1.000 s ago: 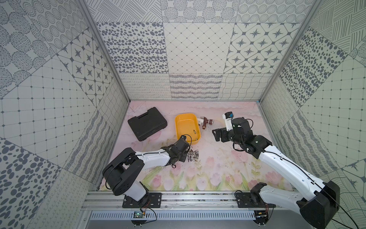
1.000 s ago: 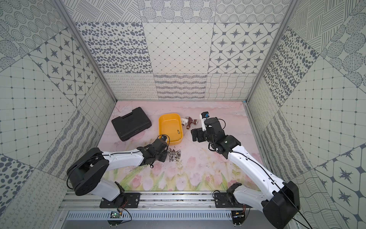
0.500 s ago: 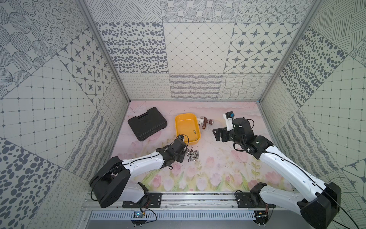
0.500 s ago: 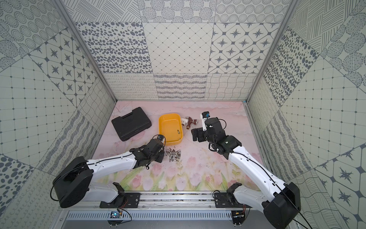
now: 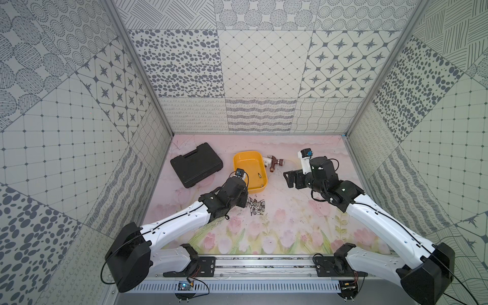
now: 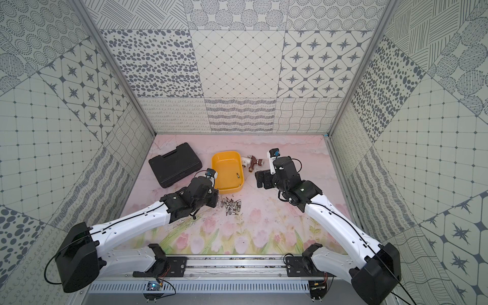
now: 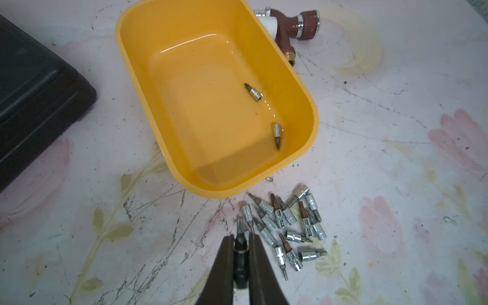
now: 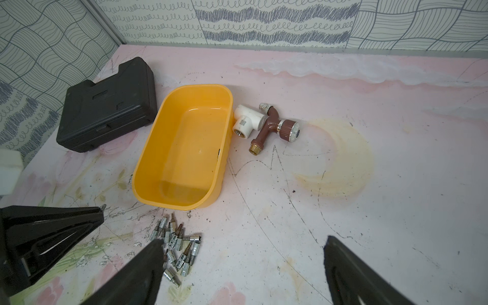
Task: Put the bit on the desktop into the storage box
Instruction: Place the screwdriver bit in the storage box.
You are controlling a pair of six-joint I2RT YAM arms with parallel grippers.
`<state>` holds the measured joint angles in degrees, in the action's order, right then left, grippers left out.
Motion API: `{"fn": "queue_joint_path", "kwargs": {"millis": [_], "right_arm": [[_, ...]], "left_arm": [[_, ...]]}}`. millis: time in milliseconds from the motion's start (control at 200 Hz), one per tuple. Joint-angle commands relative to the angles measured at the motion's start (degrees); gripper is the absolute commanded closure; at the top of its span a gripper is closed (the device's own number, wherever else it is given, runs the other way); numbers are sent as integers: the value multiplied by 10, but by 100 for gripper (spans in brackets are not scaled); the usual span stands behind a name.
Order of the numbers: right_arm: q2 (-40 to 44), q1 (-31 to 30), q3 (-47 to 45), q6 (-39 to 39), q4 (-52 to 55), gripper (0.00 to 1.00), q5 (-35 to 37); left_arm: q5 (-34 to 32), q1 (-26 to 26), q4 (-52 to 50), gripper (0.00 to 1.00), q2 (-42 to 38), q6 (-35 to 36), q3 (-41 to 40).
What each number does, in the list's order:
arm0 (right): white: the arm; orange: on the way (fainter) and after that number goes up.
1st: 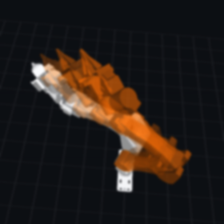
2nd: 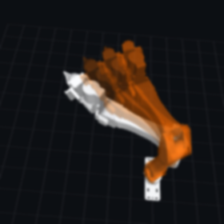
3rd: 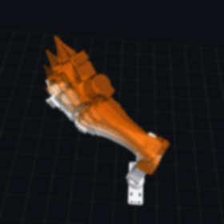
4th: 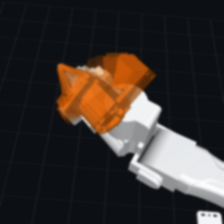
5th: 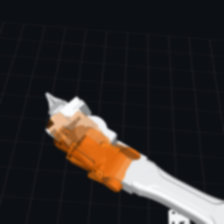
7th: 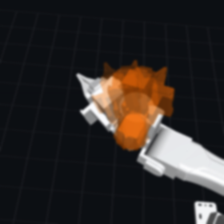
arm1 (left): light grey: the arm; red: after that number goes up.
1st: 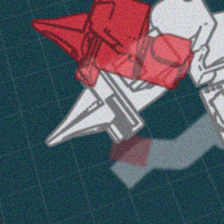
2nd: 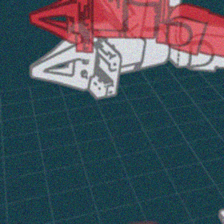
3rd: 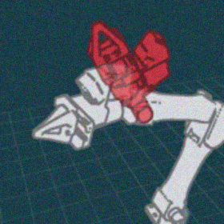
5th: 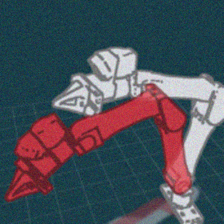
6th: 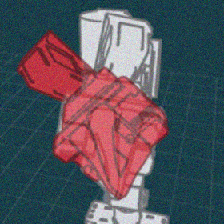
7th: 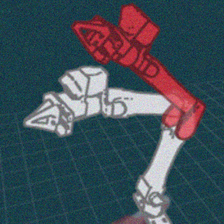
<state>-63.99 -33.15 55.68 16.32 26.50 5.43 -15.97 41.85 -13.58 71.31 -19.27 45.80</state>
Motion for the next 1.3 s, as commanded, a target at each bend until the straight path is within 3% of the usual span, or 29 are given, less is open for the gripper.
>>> {"fn": "queue_joint_path", "kwargs": {"millis": [0, 390, 850, 1296], "right_arm": [[17, -3, 5, 7, -23, 3, 1], [33, -2, -3, 6, -23, 4, 7], [54, -1, -25, 15, -23, 3, 13], [78, 0, -45, 26, -23, 3, 20]], "left_arm": [[27, -9, -22, 100, 37, 16, 60], [104, -66, -60, 100, 200, -7, 202], [91, -77, -110, 100, 363, -20, 317], [109, -81, -139, 100, 452, -27, 386]]}}
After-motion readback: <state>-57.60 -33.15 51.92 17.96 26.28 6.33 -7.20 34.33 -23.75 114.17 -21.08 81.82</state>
